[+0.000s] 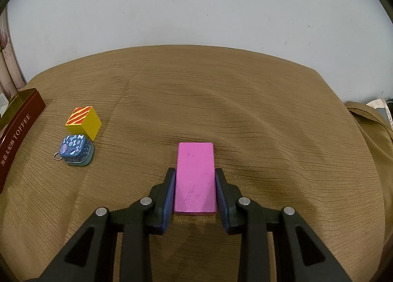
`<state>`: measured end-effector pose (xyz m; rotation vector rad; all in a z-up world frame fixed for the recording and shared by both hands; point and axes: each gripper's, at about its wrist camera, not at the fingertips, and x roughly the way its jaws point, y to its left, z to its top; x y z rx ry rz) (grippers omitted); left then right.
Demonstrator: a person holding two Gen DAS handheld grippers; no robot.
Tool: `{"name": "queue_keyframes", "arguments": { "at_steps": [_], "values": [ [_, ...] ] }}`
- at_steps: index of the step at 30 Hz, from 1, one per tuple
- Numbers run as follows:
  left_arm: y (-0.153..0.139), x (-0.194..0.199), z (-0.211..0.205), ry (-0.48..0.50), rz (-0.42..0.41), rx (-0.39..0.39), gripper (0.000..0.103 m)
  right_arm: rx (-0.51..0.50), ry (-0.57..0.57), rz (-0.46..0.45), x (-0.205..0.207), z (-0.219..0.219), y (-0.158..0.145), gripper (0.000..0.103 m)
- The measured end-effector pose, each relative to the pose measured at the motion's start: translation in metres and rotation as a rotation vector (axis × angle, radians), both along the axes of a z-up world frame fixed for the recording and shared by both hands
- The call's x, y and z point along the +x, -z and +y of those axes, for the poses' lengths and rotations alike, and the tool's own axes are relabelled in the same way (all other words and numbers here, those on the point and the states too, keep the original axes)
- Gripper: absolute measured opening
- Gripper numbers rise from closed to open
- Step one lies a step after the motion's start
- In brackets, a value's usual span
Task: Organize rigid objects
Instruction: 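Grasp the clear plastic box with the left gripper while the right holds the pink block, then lower the clear box into the gold tin and open the left gripper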
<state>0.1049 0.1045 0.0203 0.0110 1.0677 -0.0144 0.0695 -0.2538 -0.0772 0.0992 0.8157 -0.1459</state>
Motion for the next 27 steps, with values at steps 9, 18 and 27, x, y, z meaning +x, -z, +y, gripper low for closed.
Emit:
{"name": "queue_keyframes", "arguments": {
  "at_steps": [9, 18, 27],
  "values": [
    [0.011, 0.009, 0.018, -0.049, 0.014, 0.005, 0.058, -0.001, -0.001, 0.0, 0.0, 0.0, 0.0, 0.032],
    [0.016, 0.008, 0.019, -0.076, 0.013, 0.001, 0.058, -0.002, -0.001, 0.0, 0.0, -0.001, 0.0, 0.032],
    [0.021, 0.011, 0.026, -0.096, 0.021, -0.012, 0.058, -0.002, -0.001, 0.0, 0.0, -0.001, 0.0, 0.032]
  ]
}}
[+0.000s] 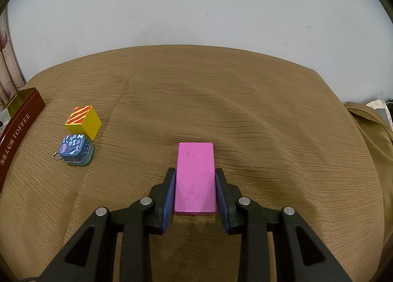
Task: Organize rigid objects
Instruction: 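Lower the clear box into the gold tin and open the left gripper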
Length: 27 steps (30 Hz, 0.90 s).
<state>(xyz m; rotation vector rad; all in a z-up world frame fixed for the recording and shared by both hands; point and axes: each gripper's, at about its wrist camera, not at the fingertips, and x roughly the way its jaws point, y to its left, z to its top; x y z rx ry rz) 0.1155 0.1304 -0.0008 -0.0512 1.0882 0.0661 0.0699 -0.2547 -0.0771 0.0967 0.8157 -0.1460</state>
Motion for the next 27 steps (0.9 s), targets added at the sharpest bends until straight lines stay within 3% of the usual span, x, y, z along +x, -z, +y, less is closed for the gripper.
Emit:
{"name": "queue_keyframes", "arguments": {
  "at_steps": [14, 27],
  "values": [
    [0.005, 0.005, 0.0, -0.005, 0.017, -0.007, 0.059, -0.001, 0.0, 0.0, 0.001, 0.0, 0.0, 0.032],
    [-0.005, -0.014, -0.005, 0.029, -0.018, -0.016, 0.074, -0.003, 0.0, 0.001, 0.001, 0.0, 0.0, 0.032]
  ]
}}
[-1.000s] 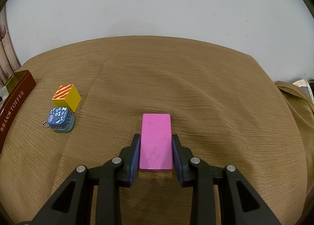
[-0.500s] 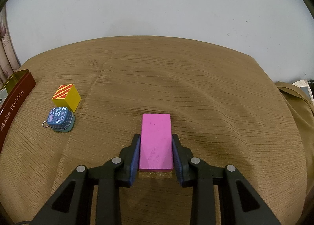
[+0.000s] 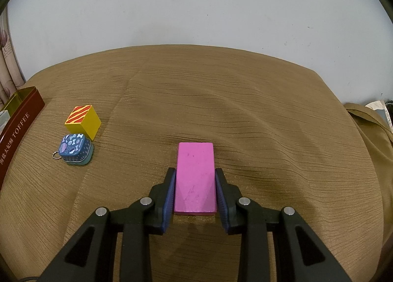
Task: Organize rigid objects
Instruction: 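Lower the clear box into the gold tin and open the left gripper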
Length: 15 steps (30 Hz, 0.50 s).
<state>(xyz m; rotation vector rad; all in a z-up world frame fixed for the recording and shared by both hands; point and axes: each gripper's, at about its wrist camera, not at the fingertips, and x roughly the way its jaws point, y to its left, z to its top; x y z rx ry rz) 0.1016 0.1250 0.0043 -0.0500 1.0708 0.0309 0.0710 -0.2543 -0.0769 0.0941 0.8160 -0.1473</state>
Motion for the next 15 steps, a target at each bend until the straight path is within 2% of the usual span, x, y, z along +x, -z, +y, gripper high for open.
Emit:
{"name": "queue_keyframes", "arguments": {
  "at_steps": [9, 15],
  "values": [
    [-0.022, -0.035, 0.006, -0.009, -0.093, -0.001, 0.075, -0.004, -0.002, 0.001, 0.001, -0.001, 0.0, 0.032],
    [-0.034, -0.06, 0.024, -0.059, -0.162, 0.022, 0.077, -0.015, 0.0, 0.002, 0.0, 0.002, 0.0, 0.032]
  ]
}}
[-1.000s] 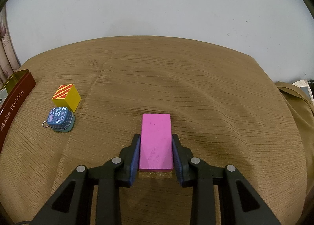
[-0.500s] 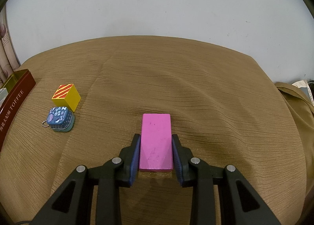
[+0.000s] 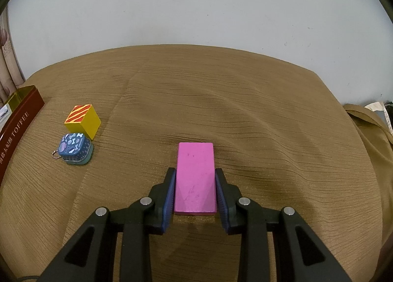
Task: Organize rigid objects
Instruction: 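Lower the clear box into the gold tin and open the left gripper, then carry the pink block into the gold tin and open the right gripper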
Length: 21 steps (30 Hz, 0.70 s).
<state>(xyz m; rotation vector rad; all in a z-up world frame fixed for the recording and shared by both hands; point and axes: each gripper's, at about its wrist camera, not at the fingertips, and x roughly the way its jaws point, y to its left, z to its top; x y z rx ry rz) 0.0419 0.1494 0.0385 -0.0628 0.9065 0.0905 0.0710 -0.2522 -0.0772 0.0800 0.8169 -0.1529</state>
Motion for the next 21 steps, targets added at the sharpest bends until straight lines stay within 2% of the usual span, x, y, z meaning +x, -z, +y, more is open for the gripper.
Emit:
{"name": "queue_keyframes", "arguments": {
  "at_steps": [6, 16, 18, 21],
  "values": [
    [0.008, -0.022, 0.018, -0.042, 0.009, 0.03, 0.079, -0.014, 0.002, 0.001, -0.001, 0.0, 0.0, 0.031],
    [0.008, -0.022, 0.037, -0.09, 0.013, -0.018, 0.079, -0.011, 0.021, 0.008, -0.002, 0.004, -0.003, 0.03],
    [0.009, -0.02, 0.043, -0.113, 0.017, -0.028, 0.079, 0.029, 0.03, 0.005, -0.002, 0.002, -0.007, 0.03],
    [0.008, -0.021, 0.049, -0.14, 0.007, -0.027, 0.08, 0.023, 0.041, -0.025, -0.005, 0.004, -0.019, 0.03]
  ]
}}
